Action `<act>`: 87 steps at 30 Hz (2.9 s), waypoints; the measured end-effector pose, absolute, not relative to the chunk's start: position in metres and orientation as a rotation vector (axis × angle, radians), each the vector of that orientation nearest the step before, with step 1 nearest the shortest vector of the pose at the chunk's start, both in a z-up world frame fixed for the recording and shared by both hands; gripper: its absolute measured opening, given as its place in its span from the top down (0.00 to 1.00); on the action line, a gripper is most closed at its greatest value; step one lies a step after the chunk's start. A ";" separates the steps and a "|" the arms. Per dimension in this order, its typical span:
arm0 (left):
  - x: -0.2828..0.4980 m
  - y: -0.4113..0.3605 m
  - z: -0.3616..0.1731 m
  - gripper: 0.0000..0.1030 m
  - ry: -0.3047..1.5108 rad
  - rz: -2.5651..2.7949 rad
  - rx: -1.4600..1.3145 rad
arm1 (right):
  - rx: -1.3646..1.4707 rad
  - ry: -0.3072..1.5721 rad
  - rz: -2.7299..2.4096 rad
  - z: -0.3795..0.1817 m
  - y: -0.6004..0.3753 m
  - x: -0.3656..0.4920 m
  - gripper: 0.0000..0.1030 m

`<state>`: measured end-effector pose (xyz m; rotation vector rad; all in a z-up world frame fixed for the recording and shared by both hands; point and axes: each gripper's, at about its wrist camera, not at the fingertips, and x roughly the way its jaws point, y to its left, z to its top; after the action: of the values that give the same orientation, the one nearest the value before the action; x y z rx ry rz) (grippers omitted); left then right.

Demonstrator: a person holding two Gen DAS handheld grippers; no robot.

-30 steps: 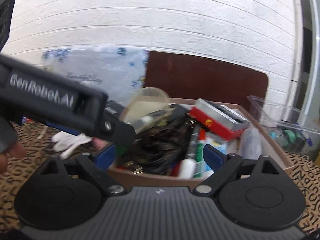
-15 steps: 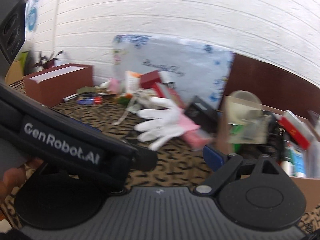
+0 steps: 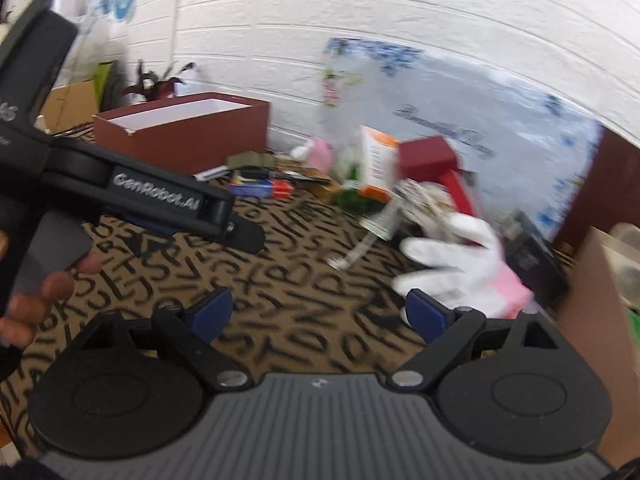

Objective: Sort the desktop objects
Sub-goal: 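Open both grippers and withdraw them from the box toward the table, then move both grippers to the blue-and-red playing card box, then close both grippers on the playing card box and lift it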

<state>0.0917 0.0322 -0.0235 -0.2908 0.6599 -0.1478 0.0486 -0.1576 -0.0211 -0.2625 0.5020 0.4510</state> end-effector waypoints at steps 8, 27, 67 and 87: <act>0.140 0.081 -0.034 0.08 0.644 -0.024 -0.304 | -0.339 0.477 0.600 -0.040 -0.109 0.112 0.15; 0.240 0.113 -0.064 0.22 0.666 0.033 -0.297 | -0.374 0.536 0.726 -0.085 -0.046 0.265 0.19; 0.031 -0.012 -0.072 0.40 0.871 -0.322 -0.191 | -0.257 0.657 0.716 -0.083 -0.175 -0.023 0.35; 0.003 0.002 -0.074 0.41 0.918 -0.230 -0.409 | -0.422 0.554 0.827 -0.089 -0.179 0.014 0.26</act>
<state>0.0028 0.0020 -0.0742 -0.4091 0.9182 -0.2300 0.0140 -0.1788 -0.0887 -0.4218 0.5536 0.8275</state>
